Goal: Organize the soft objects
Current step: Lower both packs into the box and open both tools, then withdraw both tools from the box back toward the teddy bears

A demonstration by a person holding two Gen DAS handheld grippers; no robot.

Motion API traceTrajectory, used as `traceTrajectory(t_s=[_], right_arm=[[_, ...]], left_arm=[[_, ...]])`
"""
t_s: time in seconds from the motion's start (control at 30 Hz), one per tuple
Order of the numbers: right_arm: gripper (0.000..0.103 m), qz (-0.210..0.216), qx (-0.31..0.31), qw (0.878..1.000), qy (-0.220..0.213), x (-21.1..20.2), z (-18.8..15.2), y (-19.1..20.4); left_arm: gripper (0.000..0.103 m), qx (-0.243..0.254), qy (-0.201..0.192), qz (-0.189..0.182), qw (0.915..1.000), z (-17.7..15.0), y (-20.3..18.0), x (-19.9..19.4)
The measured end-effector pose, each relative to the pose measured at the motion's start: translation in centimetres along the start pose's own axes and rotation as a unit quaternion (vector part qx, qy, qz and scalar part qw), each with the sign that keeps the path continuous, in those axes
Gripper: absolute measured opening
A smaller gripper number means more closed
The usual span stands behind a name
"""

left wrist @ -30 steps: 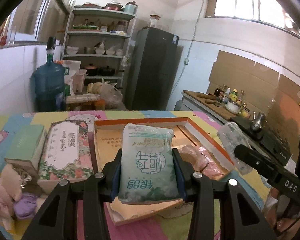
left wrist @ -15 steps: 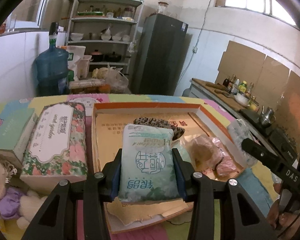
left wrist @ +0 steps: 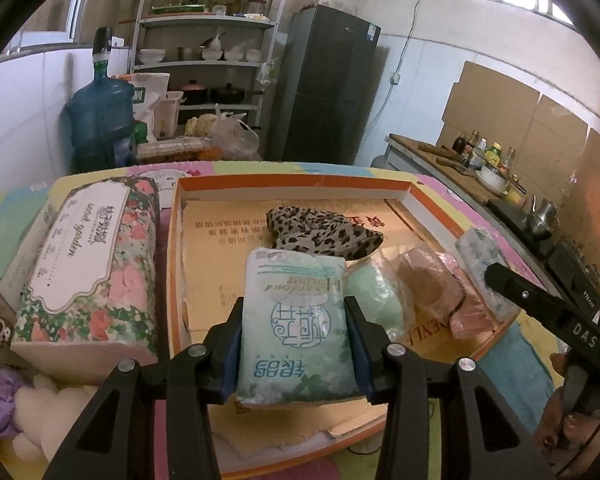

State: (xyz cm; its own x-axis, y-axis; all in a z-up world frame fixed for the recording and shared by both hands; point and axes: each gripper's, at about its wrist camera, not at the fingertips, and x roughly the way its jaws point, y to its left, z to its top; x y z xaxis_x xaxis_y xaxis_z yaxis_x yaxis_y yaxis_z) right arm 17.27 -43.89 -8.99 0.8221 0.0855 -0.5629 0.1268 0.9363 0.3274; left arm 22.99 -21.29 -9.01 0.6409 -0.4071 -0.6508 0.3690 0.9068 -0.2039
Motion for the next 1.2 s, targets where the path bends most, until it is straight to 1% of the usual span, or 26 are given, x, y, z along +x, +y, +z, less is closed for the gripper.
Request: traceTrajectory(t_s=[0.1,0.2,0.27,0.33,0.37,0.43,0.5,0.63,0.7,0.77,0.83,1.2], right_arm=[[0.051,0.002,0.001,1.000,0.001,0.1,0.1,0.0],[0.051,-0.002,-0.004,1.000,0.006,0.5,0.2,0.2],[0.051,-0.003,-0.005,1.000,0.011,0.6,0.1,0.3],[0.051,-0.004,-0.006,1.000,0.015,0.8,0.1,0.4],[0.052,-0.005,-0.006,1.000,0.017,0.9,0.2,0.4],[0.052,-0.007,-0.004,1.000,0.021,1.2,0.2,0.4],[0.053,-0.008,-0.003,1.000,0.027,1.4,0.3,0.4],[0.054,-0.009,0.001,0.999,0.037,1.8,0.2,0.3],[0.058,-0.011,-0.001,0.999,0.036,1.8,0.1,0.5],[0.067,-0.015,-0.005,0.999,0.034,1.8,0.1,0.5],[0.072,-0.020,-0.008,0.999,0.030,1.6,0.0,0.6],[0.072,-0.052,-0.025,0.998,-0.004,-1.1,-0.1,2.1]], left_arm=[[0.047,-0.006,0.000,-0.004,1.0000,0.0,0.2,0.0],[0.050,-0.010,-0.001,-0.003,0.9999,0.2,0.4,0.0],[0.055,-0.012,-0.002,0.003,0.9999,0.2,0.6,0.0],[0.064,-0.016,-0.006,-0.002,0.9999,0.2,0.8,-0.3],[0.066,-0.017,-0.010,-0.005,0.9998,0.2,0.9,-0.5],[0.077,-0.017,-0.021,-0.004,0.9996,0.1,0.9,-1.0],[0.080,-0.014,-0.033,-0.003,0.9993,0.1,0.8,-1.7],[0.081,-0.008,-0.048,-0.006,0.9988,0.2,0.6,-3.1],[0.081,-0.003,-0.055,-0.003,0.9985,0.1,0.5,-3.8],[0.081,-0.001,-0.061,-0.002,0.9981,0.1,0.4,-4.3],[0.081,-0.002,-0.068,0.002,0.9977,0.0,0.6,-4.9],[0.081,-0.004,-0.095,0.016,0.9954,-0.5,1.7,-7.7]])
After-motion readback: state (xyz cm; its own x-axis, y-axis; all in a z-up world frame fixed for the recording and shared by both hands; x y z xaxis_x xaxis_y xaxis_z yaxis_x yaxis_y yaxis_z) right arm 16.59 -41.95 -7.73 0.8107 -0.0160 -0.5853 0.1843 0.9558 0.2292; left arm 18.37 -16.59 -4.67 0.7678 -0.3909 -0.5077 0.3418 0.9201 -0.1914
